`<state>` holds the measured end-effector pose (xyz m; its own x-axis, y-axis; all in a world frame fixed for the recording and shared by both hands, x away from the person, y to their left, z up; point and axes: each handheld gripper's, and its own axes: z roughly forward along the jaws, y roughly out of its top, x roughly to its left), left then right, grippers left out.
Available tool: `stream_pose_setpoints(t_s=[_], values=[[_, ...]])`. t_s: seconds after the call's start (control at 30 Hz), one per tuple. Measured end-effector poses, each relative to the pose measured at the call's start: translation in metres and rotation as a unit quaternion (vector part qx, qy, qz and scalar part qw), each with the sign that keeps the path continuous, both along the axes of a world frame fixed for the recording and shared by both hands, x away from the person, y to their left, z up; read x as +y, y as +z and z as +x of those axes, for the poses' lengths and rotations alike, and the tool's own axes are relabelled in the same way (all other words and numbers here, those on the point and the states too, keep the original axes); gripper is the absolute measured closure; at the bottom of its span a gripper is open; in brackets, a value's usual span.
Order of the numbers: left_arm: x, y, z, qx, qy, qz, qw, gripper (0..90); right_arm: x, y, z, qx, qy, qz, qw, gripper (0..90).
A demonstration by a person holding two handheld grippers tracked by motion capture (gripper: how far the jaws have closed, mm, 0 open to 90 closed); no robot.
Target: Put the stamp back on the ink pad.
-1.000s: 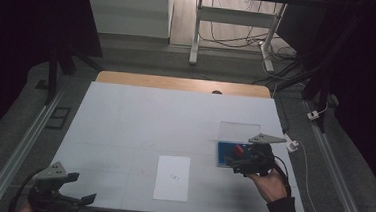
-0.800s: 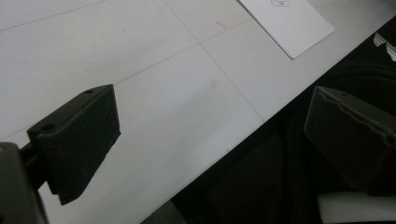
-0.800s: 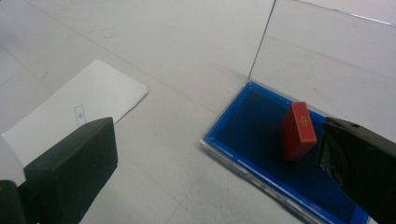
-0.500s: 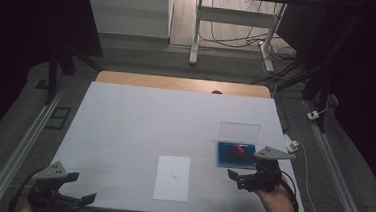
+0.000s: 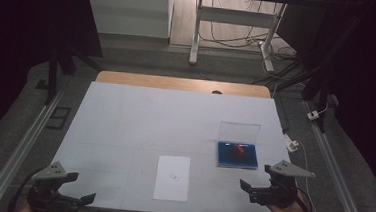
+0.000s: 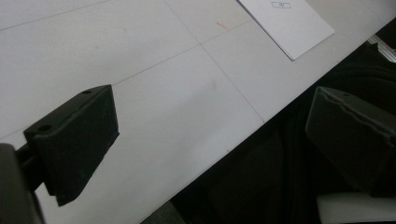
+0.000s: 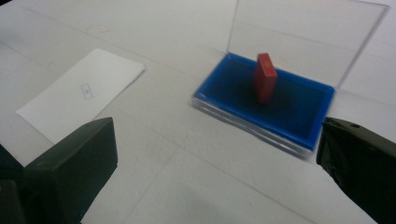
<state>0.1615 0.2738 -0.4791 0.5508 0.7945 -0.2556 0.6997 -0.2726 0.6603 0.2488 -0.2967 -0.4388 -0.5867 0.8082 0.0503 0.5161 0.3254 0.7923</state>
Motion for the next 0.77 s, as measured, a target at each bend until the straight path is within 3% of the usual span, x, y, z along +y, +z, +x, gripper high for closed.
stream_pose_setpoints(t_s=[0.3, 0.6, 0.77], values=[[0.001, 0.0, -0.002, -0.001, 0.007, 0.0, 1.0, 0.9, -0.017, -0.008, -0.017, 0.017, -0.031, -0.01, 0.9993, 0.0], [0.001, 0.0, -0.002, -0.002, 0.01, 0.002, 0.9999, 0.2, -0.022, -0.019, -0.029, 0.054, -0.032, -0.043, 0.9971, 0.0], [0.001, 0.0, -0.001, -0.002, 0.009, 0.001, 1.0, 0.2, -0.021, -0.019, -0.03, 0.053, -0.033, -0.05, 0.9968, 0.0]])
